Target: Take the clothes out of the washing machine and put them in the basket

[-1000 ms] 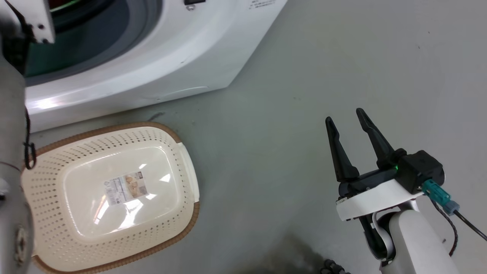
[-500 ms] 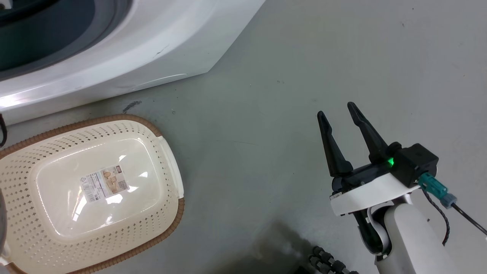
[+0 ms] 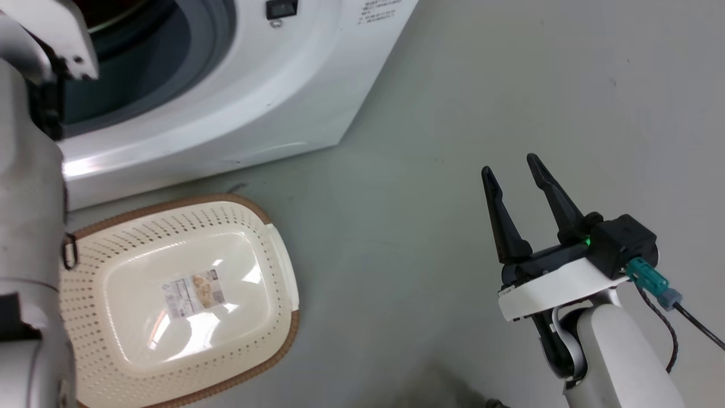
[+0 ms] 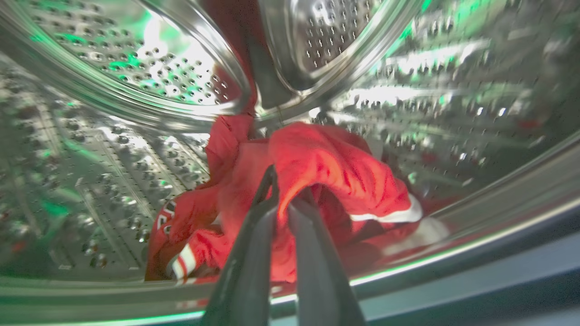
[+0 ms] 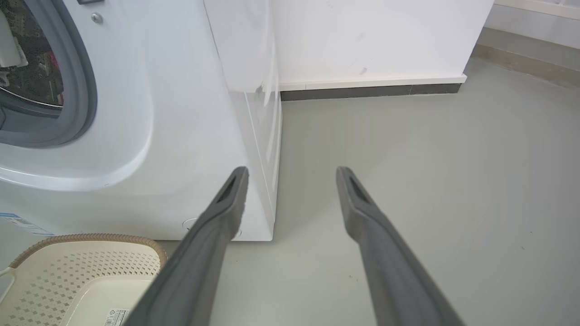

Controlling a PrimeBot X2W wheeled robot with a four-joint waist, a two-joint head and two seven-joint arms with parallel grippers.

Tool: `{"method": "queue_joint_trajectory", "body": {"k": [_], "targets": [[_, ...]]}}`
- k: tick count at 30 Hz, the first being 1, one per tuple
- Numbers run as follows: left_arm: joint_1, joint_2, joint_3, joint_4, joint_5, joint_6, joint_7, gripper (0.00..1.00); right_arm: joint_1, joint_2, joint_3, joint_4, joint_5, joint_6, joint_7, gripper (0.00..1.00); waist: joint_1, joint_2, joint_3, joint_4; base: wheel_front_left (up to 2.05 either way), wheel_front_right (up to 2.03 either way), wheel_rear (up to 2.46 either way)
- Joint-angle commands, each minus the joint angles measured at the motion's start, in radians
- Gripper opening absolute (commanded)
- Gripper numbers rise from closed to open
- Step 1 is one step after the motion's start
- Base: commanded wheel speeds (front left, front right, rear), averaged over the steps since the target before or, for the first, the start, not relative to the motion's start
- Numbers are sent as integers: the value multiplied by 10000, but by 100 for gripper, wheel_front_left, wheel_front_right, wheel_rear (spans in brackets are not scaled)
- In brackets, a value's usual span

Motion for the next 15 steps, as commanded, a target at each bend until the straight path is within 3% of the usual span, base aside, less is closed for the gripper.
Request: {"method": "queue_joint_trajectory", "body": {"k": [1,6,15], "targets": [[385,-117,105,-64,-145,43,-414,0,138,17,-30,41,-86,-7,-26,100,0,0,-604,367,0,0,0],[1676,-721,337,-93,-610,169,-1897,0,534,12,-198,197,-393,-7,-26,100,0,0,-1637,763,0,0,0],[3439,-1608,346,-861,-979,34,-2512,0,1239,9,-588,513,-656,-7,-26,100,0,0,-2938,1488,0,0,0]]}}
